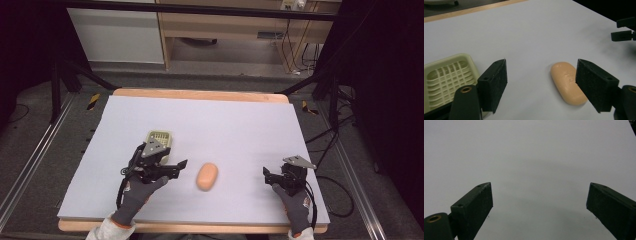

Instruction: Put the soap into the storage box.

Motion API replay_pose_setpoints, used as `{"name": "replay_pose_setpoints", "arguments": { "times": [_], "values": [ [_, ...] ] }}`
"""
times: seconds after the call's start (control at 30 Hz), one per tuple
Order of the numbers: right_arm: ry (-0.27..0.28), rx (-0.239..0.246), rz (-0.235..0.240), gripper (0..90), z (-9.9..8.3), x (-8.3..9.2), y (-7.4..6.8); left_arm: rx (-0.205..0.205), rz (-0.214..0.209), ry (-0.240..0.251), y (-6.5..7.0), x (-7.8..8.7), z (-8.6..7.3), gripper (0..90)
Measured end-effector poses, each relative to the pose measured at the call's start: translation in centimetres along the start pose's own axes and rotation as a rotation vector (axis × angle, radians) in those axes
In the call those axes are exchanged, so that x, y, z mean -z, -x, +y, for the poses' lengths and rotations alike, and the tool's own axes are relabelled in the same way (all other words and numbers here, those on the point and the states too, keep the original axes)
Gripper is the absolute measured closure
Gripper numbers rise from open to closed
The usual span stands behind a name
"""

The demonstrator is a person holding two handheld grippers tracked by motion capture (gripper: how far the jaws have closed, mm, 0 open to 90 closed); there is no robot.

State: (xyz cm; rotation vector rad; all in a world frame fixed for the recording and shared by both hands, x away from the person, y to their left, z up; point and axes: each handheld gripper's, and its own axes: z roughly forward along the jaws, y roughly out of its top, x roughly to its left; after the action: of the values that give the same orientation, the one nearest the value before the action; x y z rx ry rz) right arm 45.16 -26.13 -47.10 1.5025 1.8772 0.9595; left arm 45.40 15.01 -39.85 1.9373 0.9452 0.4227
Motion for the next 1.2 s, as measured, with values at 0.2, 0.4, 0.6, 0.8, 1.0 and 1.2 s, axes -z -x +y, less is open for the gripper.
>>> {"name": "replay_pose_setpoints", "arguments": {
  "times": [0.2,0.4,0.6,0.8,1.0,1.2],
  "values": [
    [-0.002,0.004,0.001,7.3,0.0,-0.1,0.0,-0.026,-0.024,-0.033,1.4,-1.3,0.7,24.1],
    [-0.002,0.001,0.006,7.3,0.0,-0.1,0.0,-0.049,-0.037,-0.076,2.4,-2.6,0.8,23.9],
    [-0.004,0.001,0.017,7.4,0.1,-0.2,0.0,-0.082,-0.048,-0.130,3.9,-4.1,0.6,23.6],
    [0.002,-0.001,0.018,7.2,0.1,0.0,0.0,-0.096,-0.048,-0.170,4.7,-5.3,0.2,23.5],
    [0.001,0.009,0.013,7.2,0.2,0.0,-0.1,-0.121,-0.045,-0.203,5.6,-6.6,-0.1,23.1],
    [-0.010,0.016,0.014,7.5,0.2,-0.1,-0.1,-0.120,-0.028,-0.236,5.8,-8.0,-0.6,23.1]
  ]
}}
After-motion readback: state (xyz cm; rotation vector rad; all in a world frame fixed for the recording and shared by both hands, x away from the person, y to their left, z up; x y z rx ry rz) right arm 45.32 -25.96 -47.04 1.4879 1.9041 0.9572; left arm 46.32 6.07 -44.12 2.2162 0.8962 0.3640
